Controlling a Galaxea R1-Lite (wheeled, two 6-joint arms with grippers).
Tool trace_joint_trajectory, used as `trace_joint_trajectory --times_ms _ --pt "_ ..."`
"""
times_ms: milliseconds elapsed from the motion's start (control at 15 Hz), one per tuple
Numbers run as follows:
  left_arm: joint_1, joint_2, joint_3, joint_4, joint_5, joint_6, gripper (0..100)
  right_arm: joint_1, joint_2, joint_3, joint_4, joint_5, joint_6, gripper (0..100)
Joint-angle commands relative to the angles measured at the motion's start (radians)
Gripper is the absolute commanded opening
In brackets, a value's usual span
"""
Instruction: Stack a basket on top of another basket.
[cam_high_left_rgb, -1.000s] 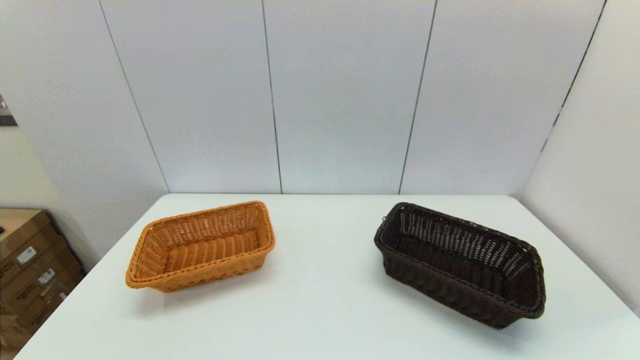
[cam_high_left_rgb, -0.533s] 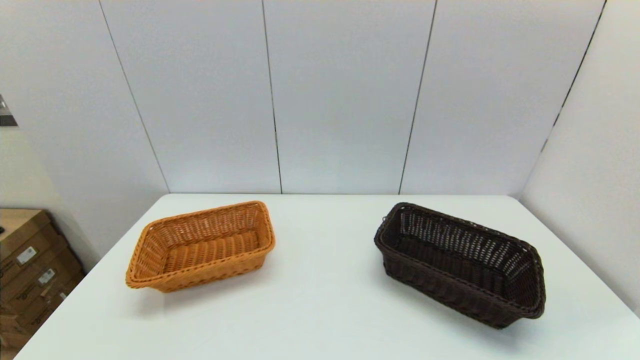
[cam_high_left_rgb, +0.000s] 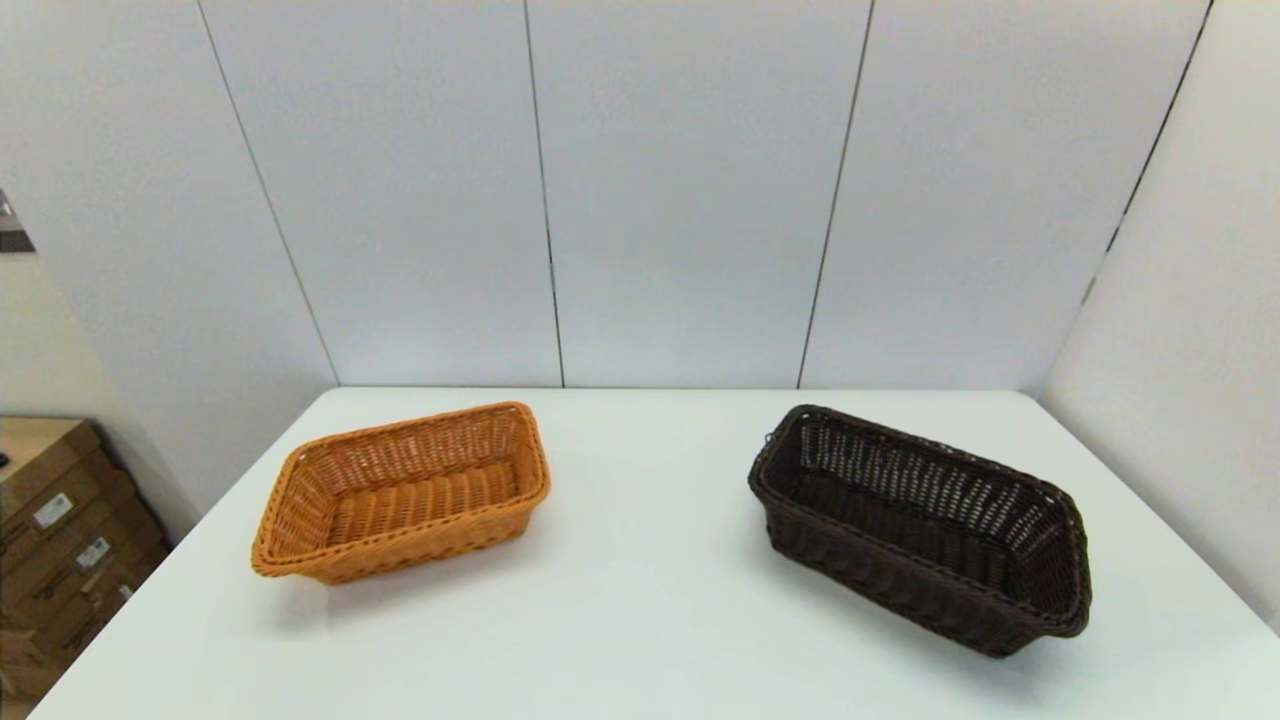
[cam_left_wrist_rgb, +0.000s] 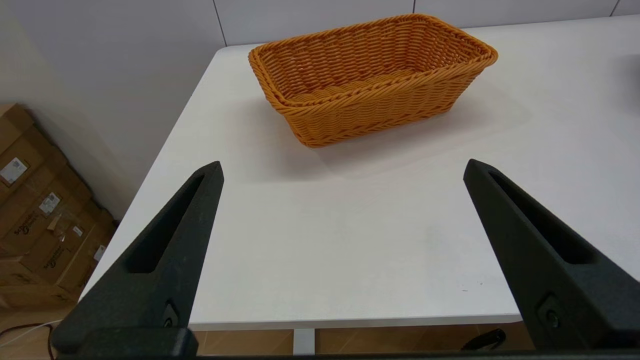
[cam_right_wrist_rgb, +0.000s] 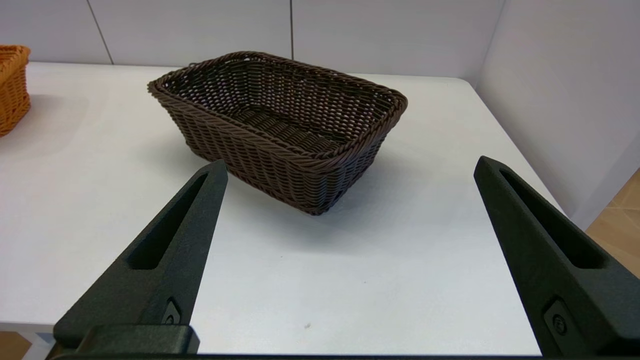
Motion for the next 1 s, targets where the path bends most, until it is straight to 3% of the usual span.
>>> trace_joint_trajectory --times_ms 67,333,600,867,1000 --pt "0.0 0.0 0.002 0.0 -0.001 0.003 100 0.0 0.001 0.002 0.0 0.0 -0.001 100" --pt "0.0 0.004 -0.017 0.016 -0.018 0.017 100 0.0 0.001 0.002 0.0 0.0 -0.001 100" --pt "-0.002 0.25 -0.293 0.174 -0.031 -0.095 100 0.0 0.001 0.002 0.0 0.0 -0.001 100" --pt "0.0 0.559 -0.567 0.322 -0.025 -0.086 100 0.0 0.001 0.002 0.0 0.0 -0.001 100" --pt "0.0 0.69 -0.65 0.333 -0.025 -0.068 100 0.0 0.001 0.002 0.0 0.0 -0.001 100"
